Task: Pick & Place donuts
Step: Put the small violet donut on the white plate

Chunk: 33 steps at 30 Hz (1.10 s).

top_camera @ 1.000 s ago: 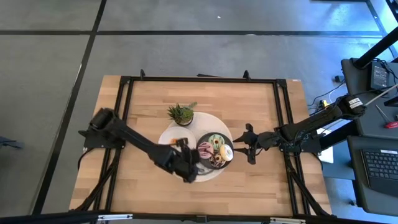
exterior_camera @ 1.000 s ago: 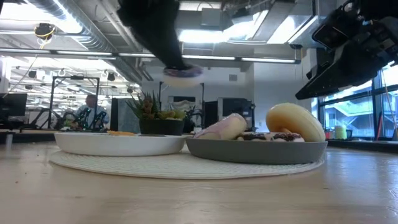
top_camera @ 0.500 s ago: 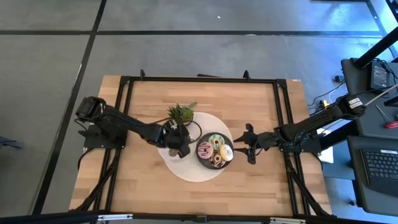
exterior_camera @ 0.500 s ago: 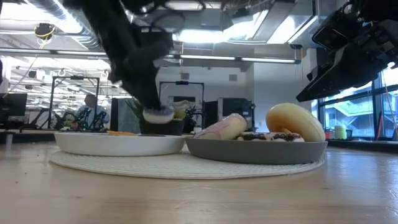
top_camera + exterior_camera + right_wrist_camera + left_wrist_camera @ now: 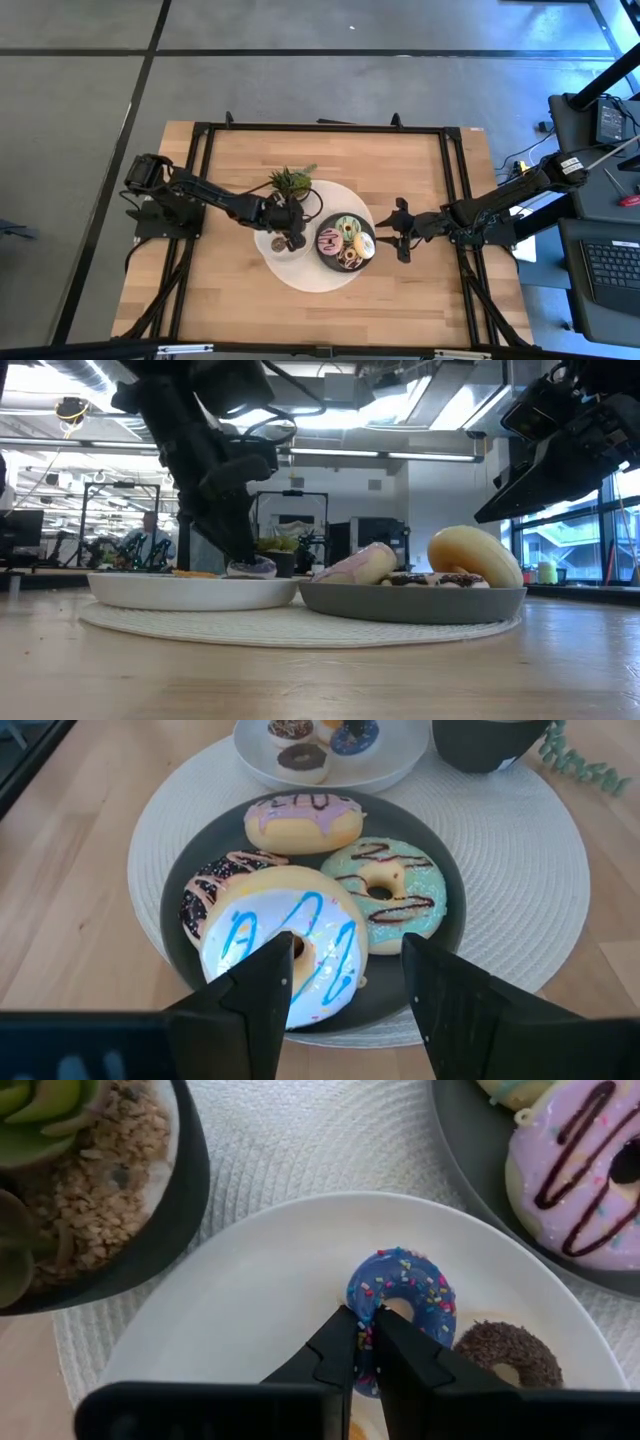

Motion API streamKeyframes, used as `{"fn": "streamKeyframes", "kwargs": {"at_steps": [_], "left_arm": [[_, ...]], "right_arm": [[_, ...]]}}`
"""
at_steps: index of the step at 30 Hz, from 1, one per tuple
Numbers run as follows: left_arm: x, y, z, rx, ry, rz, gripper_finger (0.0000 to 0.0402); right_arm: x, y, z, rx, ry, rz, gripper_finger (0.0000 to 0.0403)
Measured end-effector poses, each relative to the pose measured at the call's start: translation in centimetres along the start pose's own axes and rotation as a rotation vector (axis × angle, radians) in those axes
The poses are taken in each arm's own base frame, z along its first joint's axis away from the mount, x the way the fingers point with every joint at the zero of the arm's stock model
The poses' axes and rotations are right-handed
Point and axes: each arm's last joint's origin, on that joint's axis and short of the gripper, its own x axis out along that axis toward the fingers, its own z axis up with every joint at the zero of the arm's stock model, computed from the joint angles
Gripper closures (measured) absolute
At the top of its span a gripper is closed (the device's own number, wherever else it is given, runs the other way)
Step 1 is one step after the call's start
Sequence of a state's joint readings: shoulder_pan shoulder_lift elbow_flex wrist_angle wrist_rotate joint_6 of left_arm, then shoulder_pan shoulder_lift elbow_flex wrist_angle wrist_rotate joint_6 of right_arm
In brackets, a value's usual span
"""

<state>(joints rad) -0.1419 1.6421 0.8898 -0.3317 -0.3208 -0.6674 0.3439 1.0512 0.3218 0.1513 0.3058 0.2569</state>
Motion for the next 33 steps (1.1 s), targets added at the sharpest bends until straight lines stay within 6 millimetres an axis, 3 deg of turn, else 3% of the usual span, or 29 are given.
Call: {"fn": "streamKeyframes", "kwargs": {"at_steps": [25, 33], "left_arm": [[0.01, -0.02, -0.03, -0.018, 0.006, -0.007, 0.037], [0.01, -0.02, -0.03, -0.036, 0.006, -0.006, 0.0342]], "right_arm": [[0.0, 0.01, -0.01, 0.0, 0.001, 0.003, 0.0214], [0.0, 0.01, -0.01, 0.0, 0.002, 0.003, 0.0215]]}}
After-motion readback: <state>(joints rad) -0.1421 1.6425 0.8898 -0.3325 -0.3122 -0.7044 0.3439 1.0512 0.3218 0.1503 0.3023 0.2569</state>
